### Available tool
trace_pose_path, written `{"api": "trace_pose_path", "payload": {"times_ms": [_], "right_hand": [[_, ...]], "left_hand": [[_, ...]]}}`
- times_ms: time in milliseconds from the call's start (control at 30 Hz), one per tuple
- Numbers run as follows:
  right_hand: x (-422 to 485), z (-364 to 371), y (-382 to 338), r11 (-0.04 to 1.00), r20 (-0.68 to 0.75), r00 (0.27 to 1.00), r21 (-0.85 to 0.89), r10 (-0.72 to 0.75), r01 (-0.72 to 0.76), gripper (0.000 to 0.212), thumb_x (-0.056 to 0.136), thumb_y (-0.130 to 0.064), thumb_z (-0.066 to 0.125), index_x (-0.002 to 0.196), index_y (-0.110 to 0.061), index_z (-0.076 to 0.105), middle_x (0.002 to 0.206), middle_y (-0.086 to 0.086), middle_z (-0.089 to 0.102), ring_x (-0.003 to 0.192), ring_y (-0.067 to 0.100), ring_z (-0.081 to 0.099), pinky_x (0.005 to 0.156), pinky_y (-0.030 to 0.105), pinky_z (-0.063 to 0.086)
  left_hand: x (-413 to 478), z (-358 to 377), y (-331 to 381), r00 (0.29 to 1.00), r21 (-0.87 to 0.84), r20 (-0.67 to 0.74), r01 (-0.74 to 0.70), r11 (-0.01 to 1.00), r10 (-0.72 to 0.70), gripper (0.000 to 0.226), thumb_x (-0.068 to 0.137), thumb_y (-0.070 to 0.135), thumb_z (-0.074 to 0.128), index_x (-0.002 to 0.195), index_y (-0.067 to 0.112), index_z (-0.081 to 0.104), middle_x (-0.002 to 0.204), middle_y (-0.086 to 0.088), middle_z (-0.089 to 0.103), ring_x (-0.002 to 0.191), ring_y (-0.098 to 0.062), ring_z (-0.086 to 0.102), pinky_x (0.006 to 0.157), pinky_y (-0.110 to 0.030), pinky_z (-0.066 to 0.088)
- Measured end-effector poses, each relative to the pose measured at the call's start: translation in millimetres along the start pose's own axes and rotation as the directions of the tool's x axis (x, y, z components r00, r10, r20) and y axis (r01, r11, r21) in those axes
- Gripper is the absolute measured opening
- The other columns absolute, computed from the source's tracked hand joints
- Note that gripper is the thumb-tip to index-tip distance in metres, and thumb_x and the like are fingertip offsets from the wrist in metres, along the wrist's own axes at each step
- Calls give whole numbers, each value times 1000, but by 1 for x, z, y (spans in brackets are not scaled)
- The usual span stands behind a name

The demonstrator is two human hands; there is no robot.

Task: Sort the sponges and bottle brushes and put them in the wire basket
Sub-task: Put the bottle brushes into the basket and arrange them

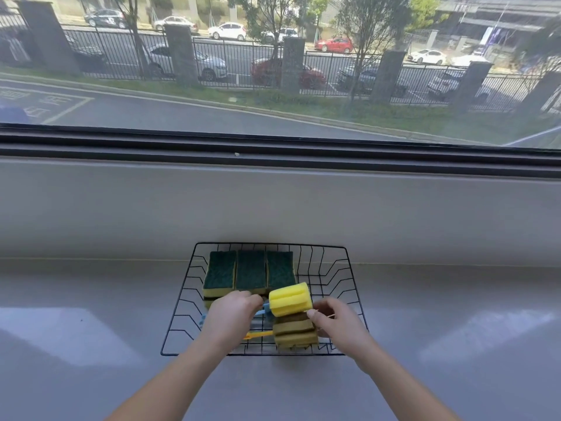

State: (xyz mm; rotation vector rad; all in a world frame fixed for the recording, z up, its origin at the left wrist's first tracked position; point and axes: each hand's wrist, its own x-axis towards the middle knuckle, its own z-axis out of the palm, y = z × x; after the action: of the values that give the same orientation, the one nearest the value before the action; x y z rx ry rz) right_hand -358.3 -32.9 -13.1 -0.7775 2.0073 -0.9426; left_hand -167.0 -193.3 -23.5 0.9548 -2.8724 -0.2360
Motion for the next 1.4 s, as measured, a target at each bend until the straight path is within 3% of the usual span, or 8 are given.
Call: {"api": "trace_pose_path", "payload": {"times_ms": [300, 433, 567, 700, 867, 1033, 1200, 1400], "right_hand": [[9, -3, -1, 988, 78, 995, 138, 61, -72, 46, 89, -17, 69, 133, -21, 57, 118, 1, 65, 111, 21, 65, 99, 47, 56], [14, -4, -9, 967, 92, 992, 233, 87, -107, 66, 70, -25, 61, 135, -18, 55, 126, 2, 64, 115, 21, 62, 98, 43, 55], [17, 0, -10, 935, 116, 986, 322, 119, -151, 42, 94, -21, 54, 136, -17, 56, 125, 7, 68, 115, 23, 64, 104, 47, 52], [17, 0, -5, 930, 119, 986, 334, 119, -153, 35, 104, -38, 49, 131, -19, 60, 120, 4, 72, 114, 20, 67, 107, 46, 50], [12, -3, -7, 925, 106, 986, 344, 129, -159, 38, 104, -52, 40, 118, -25, 62, 113, -1, 76, 108, 14, 70, 89, 29, 56], [9, -2, -10, 942, 109, 985, 296, 132, -159, 69, 95, -68, 34, 130, -15, 63, 124, 4, 72, 117, 18, 67, 108, 44, 51], [9, 0, -18, 974, 88, 990, 188, 109, -124, 72, 82, -80, 31, 115, -30, 70, 118, 1, 73, 112, 19, 68, 106, 47, 51], [9, 0, -14, 994, 29, 997, 86, 69, -72, 84, 79, -84, 29, 121, -22, 67, 115, 3, 72, 111, 22, 66, 102, 51, 52]], "left_hand": [[-2, 7, -6, 998, -45, 55, 39, 998, -36, 13, 96, 25, 42, 99, 25, 54, 87, 5, 63, 77, -20, 60, 57, -33, 46], [2, 7, 2, 988, 54, 138, 57, 997, -64, 4, 91, 20, 52, 94, 21, 51, 88, 0, 64, 82, -24, 59, 56, -33, 40], [7, 11, 5, 983, 112, 173, 43, 993, -62, 16, 84, 6, 55, 90, 19, 49, 88, -2, 64, 83, -26, 57, 58, -36, 40], [12, 14, 4, 986, 99, 167, 10, 995, -26, 21, 77, -2, 53, 88, 16, 52, 86, -6, 63, 82, -29, 57, 63, -40, 44], [12, 18, 5, 995, 41, 100, -5, 999, 1, 18, 82, 2, 54, 89, 18, 57, 86, -4, 65, 83, -26, 58, 64, -36, 44], [11, 17, 3, 998, -11, 60, 26, 1000, -26, 19, 82, 3, 56, 91, 19, 62, 86, -3, 66, 84, -25, 60, 65, -38, 48], [11, 16, 5, 998, -42, 56, 30, 999, -28, 17, 79, 2, 56, 85, 17, 60, 81, -5, 65, 80, -28, 59, 61, -37, 44], [13, 16, 7, 996, -120, 62, 73, 990, -66, 12, 83, 12, 62, 80, 19, 54, 80, -4, 65, 80, -28, 60, 61, -36, 40]]}}
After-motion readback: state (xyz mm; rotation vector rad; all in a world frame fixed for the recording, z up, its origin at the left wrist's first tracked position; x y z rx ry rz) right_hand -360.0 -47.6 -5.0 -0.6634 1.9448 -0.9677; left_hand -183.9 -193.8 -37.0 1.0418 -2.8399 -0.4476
